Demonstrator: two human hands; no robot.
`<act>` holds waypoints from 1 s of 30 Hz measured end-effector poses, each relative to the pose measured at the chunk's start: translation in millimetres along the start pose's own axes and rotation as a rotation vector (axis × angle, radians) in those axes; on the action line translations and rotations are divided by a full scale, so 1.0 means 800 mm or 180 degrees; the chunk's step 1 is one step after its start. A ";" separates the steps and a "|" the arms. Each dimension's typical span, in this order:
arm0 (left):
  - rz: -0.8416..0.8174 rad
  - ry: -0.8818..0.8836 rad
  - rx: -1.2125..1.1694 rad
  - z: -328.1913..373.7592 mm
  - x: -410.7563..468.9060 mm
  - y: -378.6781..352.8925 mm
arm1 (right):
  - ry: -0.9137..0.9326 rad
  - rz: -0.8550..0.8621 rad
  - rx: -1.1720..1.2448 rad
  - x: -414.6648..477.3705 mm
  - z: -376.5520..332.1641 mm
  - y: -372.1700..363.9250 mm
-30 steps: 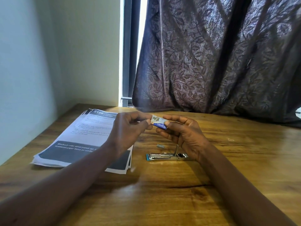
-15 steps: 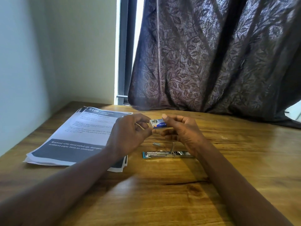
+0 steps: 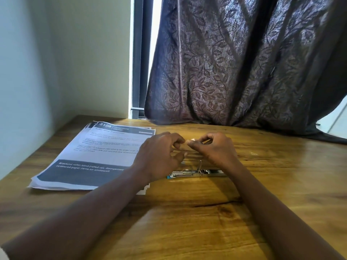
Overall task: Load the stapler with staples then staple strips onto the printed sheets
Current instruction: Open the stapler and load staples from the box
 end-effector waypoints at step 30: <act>-0.0307 0.0485 -0.0794 -0.005 -0.002 0.009 | 0.1187 -0.0791 -0.0106 -0.071 0.019 0.017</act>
Point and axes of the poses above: each hand's wrist, its own x-axis towards the middle knuckle, its own y-axis out of the back of the hand, z = x × y, the point moved 3 cm from there along x, towards the middle knuckle, and after that the axes turned 4 degrees about z, right-handed, at the moved point
